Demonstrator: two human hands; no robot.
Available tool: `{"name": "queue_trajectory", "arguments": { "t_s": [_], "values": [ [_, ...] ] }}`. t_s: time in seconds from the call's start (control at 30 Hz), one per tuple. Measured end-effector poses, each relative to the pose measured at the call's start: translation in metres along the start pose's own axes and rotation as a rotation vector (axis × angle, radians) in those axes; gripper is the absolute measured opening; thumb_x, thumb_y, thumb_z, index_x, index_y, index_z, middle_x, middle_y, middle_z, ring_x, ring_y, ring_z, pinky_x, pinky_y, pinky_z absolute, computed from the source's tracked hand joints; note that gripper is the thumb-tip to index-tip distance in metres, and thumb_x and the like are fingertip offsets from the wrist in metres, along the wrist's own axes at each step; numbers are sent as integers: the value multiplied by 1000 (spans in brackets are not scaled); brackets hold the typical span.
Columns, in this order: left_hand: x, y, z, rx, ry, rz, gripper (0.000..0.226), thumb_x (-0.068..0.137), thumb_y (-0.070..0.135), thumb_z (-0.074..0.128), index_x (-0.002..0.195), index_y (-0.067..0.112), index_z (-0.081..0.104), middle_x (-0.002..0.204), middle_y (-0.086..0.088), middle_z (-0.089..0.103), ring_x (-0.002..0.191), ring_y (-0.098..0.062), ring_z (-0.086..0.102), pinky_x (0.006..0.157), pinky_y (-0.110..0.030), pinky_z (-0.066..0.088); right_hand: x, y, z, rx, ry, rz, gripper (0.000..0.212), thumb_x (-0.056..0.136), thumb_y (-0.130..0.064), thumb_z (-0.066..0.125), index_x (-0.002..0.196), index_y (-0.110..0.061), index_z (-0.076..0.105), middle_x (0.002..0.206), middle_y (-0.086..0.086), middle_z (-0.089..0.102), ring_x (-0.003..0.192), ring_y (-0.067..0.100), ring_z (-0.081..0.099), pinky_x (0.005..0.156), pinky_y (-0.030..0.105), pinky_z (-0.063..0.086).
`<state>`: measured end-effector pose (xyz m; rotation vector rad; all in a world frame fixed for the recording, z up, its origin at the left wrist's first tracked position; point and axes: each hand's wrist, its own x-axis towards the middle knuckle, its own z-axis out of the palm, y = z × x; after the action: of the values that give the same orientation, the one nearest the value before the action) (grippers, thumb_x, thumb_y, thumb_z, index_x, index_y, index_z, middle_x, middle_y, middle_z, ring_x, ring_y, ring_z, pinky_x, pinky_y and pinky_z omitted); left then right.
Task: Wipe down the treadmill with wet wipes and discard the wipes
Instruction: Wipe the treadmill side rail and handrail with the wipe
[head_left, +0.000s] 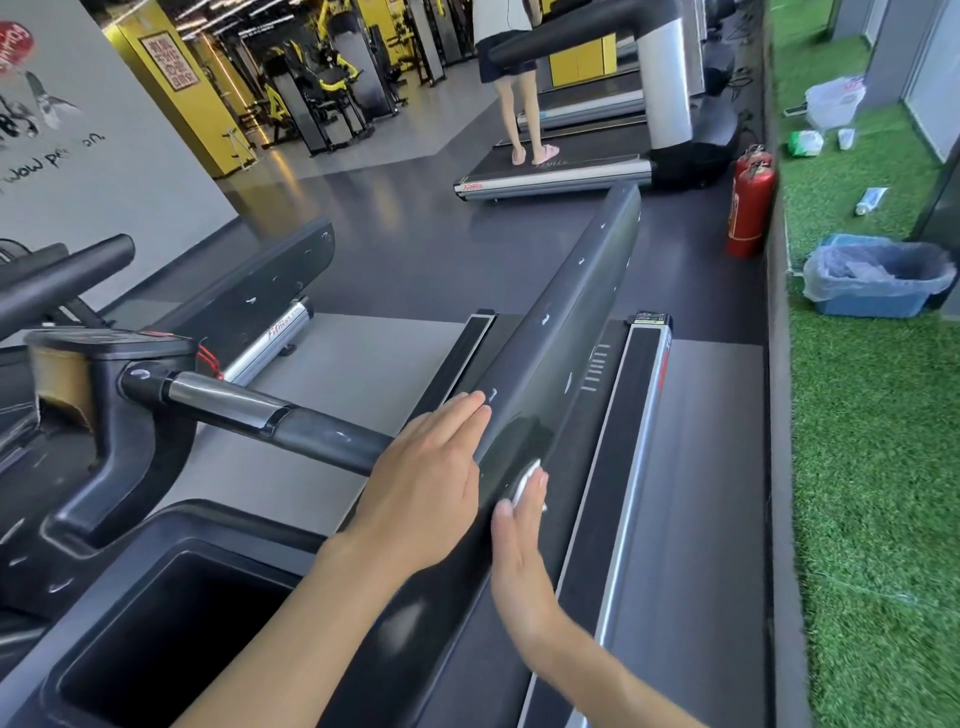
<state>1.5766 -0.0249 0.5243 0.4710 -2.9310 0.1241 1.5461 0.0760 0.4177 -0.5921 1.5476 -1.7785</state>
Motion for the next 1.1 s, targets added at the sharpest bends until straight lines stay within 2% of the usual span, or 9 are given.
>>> {"name": "queue_trajectory", "arguments": {
  "t_s": [0.1,0.23,0.3,0.4,0.47,0.57,0.73,0.97,1.1],
  "values": [
    [-1,0,2,2,-17,1,53,92,11,37,142,7,50,152,0,45,137,-15,41,110,-22,26,1,5,-2,44,-12,15,59,108,-42,19,145,-45,-26,146,-39,-34,136,-19,-27,116,20,-11],
    [0,0,2,-5,-30,-11,55,94,12,33,148,9,43,157,1,37,143,-15,35,114,-23,21,65,6,-37,38,26,179,83,81,-80,23,154,-51,-3,162,-30,3,150,0,7,123,42,4],
    [0,0,2,-18,-42,-12,54,95,9,35,149,10,41,158,3,35,144,-14,33,115,-22,20,69,3,-35,79,59,212,80,83,-78,20,154,-49,-4,162,-29,-1,149,-3,2,123,41,1],
    [1,-2,2,-36,-47,-22,55,95,7,35,149,11,40,159,5,33,144,-14,32,116,-23,23,24,-2,-12,76,-28,13,63,85,-85,24,134,-45,28,140,-27,28,132,-4,18,117,31,-1],
    [1,-3,2,-60,-47,-32,56,94,2,37,149,11,41,159,7,33,144,-13,32,115,-21,22,-13,5,6,-10,-83,-186,74,93,-72,22,153,-29,12,160,-17,8,148,5,3,118,22,-7],
    [0,-3,0,-109,-60,-50,57,95,-1,39,150,15,39,159,12,29,145,-7,28,115,-17,17,-9,16,1,-339,-20,-392,67,104,-50,15,154,-21,-18,159,-15,-33,148,12,-29,119,24,-14],
    [0,-3,1,-127,-54,-75,56,97,3,33,151,17,40,159,15,29,145,-5,27,114,-14,16,64,-14,-20,-292,152,-308,55,103,-40,14,150,-31,-13,153,-28,-27,145,-1,-28,124,36,-9],
    [0,-3,1,-130,-61,-66,57,96,10,28,151,18,38,160,13,28,146,-4,25,114,-14,14,5,11,0,-515,32,-575,60,107,-44,13,158,-26,-13,164,-2,-24,151,24,-21,122,33,-10],
    [0,-3,0,-116,-47,-52,55,98,9,29,152,17,37,161,12,27,147,-5,23,114,-10,8,75,-20,-25,-322,166,-366,57,106,-31,19,157,-22,-5,162,-15,-15,149,5,-20,122,24,-7]
  ]
}}
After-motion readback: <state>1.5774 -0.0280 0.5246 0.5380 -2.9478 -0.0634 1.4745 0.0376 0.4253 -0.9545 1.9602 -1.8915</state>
